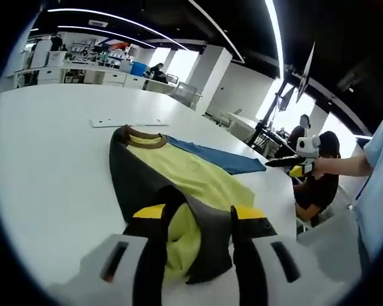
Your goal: Fold the garment on the visible template until the final outline fits inside the template.
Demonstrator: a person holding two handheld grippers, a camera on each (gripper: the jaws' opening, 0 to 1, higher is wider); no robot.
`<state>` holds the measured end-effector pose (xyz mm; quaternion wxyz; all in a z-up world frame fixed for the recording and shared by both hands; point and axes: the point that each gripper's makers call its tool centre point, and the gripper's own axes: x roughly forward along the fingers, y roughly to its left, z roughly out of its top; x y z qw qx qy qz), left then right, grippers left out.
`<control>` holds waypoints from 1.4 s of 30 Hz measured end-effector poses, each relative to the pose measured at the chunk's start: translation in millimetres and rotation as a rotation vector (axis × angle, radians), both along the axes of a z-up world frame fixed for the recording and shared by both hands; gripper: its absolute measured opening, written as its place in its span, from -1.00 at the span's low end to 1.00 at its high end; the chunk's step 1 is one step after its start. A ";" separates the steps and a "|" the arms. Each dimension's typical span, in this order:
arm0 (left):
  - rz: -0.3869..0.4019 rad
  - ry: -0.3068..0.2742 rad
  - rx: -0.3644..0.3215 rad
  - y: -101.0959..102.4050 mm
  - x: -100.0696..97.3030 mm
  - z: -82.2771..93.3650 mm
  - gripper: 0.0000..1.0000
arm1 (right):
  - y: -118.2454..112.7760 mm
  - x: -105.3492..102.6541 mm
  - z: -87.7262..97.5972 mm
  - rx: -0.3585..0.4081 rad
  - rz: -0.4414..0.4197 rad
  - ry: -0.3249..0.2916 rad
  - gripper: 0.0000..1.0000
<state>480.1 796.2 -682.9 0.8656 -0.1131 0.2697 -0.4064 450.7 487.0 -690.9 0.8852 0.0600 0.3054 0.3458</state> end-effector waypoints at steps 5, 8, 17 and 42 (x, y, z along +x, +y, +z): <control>0.012 0.026 -0.006 14.9 -16.1 -6.7 -0.35 | 2.7 -1.3 -1.7 0.002 0.006 0.005 0.77; 0.014 0.038 -0.018 20.8 -27.2 -9.6 -0.45 | 4.0 -2.0 -2.0 0.005 0.008 0.007 0.77; 0.013 0.071 -0.022 29.2 -49.2 -22.1 -0.54 | 4.9 -1.8 -1.5 0.005 0.008 0.007 0.77; 0.006 0.103 0.007 20.8 -49.6 -53.4 -0.71 | 1.6 -11.4 -6.6 0.008 0.002 0.033 0.74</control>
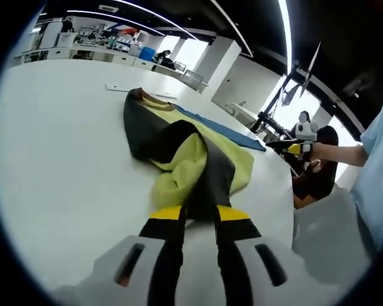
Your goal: Fold the garment on the visible template until the final outline fits inside the template.
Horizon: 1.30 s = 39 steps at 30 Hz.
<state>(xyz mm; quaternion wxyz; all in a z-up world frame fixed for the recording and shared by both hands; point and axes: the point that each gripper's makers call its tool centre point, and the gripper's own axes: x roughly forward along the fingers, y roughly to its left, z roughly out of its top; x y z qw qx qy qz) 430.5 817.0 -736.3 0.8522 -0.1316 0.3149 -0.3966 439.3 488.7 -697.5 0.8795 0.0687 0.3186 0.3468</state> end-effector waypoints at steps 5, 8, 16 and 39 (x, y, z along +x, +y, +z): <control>-0.004 0.013 -0.033 -4.0 -1.2 3.8 -1.00 | 0.2 -0.5 -0.3 0.001 -0.002 0.001 0.75; -0.001 0.013 -0.040 -3.4 -1.3 5.7 -1.00 | 0.6 -0.2 -0.1 0.002 -0.001 0.001 0.75; 0.055 0.002 -0.070 14.0 -2.7 27.0 -1.00 | 5.0 0.0 0.2 0.001 0.010 0.000 0.75; 0.308 0.011 0.072 159.4 16.6 52.3 -1.00 | 13.0 0.0 -4.9 -0.003 0.025 0.022 0.74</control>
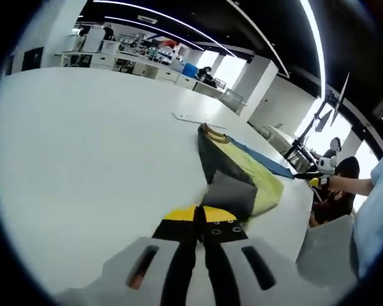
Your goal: Fold the garment on the visible template until the final outline fits inside the template.
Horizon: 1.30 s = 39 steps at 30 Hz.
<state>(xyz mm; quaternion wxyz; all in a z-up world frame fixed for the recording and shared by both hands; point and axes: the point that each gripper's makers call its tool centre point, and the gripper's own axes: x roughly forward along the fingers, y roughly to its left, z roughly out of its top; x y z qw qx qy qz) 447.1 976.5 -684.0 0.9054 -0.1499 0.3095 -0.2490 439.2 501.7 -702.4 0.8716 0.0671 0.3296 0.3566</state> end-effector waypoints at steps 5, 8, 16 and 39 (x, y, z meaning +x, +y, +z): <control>0.018 0.016 0.048 21.4 14.4 -5.5 -1.00 | 3.0 -0.2 -1.7 -0.004 0.007 0.008 0.74; 0.041 0.019 0.058 33.4 24.3 -7.7 -1.00 | 2.6 -0.4 -2.5 -0.013 0.011 0.010 0.74; 0.118 0.068 0.091 85.5 55.6 -33.1 -1.00 | -1.1 0.5 -1.4 -0.013 -0.008 0.012 0.75; 0.157 0.321 0.246 153.0 75.3 -79.1 -1.00 | 0.0 -2.9 -12.3 -0.024 -0.031 0.034 0.75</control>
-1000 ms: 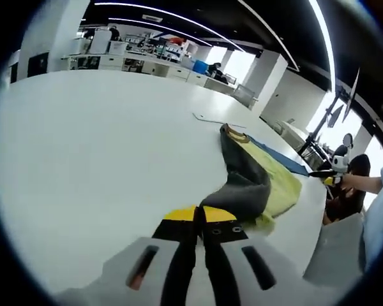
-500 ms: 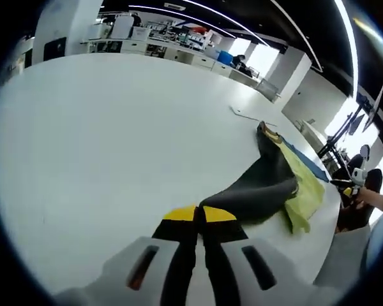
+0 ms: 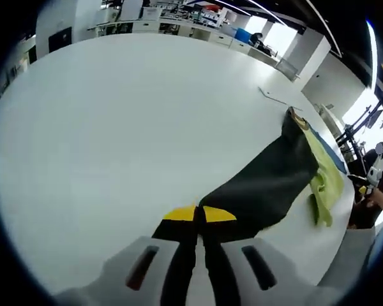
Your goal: Fold the garment on the visible template until the final outline fits inside the template.
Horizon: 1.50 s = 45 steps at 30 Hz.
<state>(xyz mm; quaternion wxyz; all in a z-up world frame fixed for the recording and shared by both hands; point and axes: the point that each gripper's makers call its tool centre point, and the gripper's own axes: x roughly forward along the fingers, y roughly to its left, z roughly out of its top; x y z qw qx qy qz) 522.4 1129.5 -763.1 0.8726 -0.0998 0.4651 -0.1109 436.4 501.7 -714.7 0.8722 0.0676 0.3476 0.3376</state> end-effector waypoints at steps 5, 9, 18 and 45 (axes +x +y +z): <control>0.015 0.002 0.045 15.8 5.5 -1.6 -1.00 | 0.1 1.6 -0.8 -0.002 -0.006 0.000 0.75; 0.072 -0.004 0.076 36.0 10.8 -3.9 -1.00 | -0.7 2.3 -3.3 -0.008 -0.009 0.006 0.75; 0.064 -0.025 0.163 54.7 29.4 -2.2 -1.00 | -1.2 2.4 -5.2 -0.008 -0.017 0.013 0.75; 0.036 -0.096 0.149 42.2 26.4 18.3 0.00 | 10.5 -2.8 -4.3 0.030 -0.016 0.004 0.75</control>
